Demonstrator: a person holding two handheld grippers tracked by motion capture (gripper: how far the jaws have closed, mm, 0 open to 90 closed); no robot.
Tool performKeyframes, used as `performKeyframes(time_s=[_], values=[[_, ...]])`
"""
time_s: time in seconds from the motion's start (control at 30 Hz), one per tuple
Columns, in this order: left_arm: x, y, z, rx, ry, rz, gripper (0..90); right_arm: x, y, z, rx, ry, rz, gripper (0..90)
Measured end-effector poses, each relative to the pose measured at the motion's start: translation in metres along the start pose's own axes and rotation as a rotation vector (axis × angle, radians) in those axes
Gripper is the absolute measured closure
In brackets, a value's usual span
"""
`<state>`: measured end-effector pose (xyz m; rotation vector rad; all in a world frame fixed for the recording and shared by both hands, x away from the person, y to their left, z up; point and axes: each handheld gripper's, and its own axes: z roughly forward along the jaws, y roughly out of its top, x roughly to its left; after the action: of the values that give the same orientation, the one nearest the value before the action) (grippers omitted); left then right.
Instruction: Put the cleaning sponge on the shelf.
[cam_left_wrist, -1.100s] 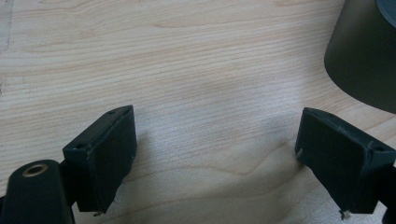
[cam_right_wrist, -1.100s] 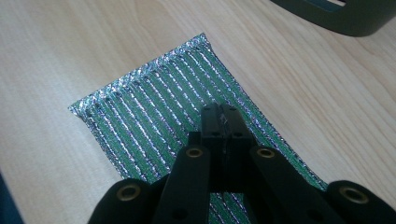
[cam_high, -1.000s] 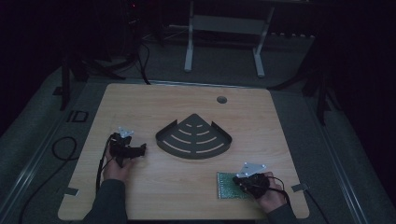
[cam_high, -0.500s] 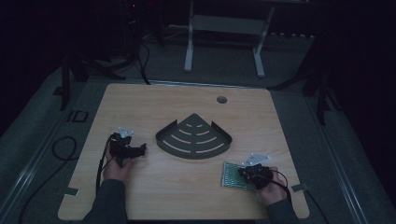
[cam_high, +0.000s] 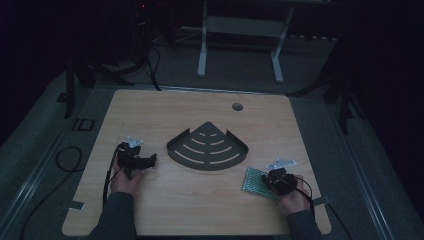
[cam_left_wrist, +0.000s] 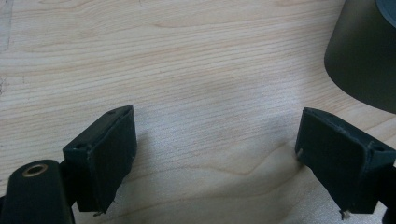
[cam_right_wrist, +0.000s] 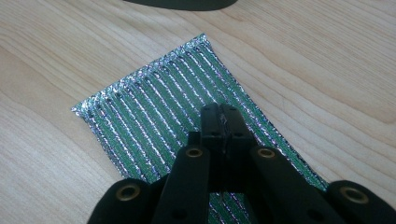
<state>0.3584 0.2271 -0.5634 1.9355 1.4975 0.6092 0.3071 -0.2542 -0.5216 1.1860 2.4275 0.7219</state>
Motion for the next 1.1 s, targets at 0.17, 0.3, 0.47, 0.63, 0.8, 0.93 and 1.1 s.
performKeyframes(time_s=[0.17, 0.3, 0.47, 0.63, 0.8, 0.93, 1.1], values=[[0.0, 0.0, 0.0, 0.0, 0.0, 0.0, 13.0, 0.001, 0.002, -0.001, -0.009, 0.012, -0.014, 86.5], [0.0, 0.0, 0.0, 0.0, 0.0, 0.0, 13.0, 0.001, 0.007, -0.001, -0.002, 0.012, -0.037, 86.0], [0.0, 0.0, 0.0, 0.0, 0.0, 0.0, 13.0, 0.003, 0.015, 0.0, 0.004, 0.034, -0.068, 85.8], [0.0, 0.0, 0.0, 0.0, 0.0, 0.0, 13.0, 0.006, 0.018, 0.008, 0.018, 0.022, -0.08, 87.0], [0.0, 0.0, 0.0, 0.0, 0.0, 0.0, 13.0, 0.004, 0.021, 0.012, 0.021, 0.014, -0.06, 87.9], [0.0, 0.0, 0.0, 0.0, 0.0, 0.0, 13.0, 0.002, 0.022, 0.013, 0.021, -0.007, -0.053, 88.0], [0.0, 0.0, 0.0, 0.0, 0.0, 0.0, 13.0, 0.0, 0.022, 0.012, 0.019, 0.007, -0.045, 86.4]])
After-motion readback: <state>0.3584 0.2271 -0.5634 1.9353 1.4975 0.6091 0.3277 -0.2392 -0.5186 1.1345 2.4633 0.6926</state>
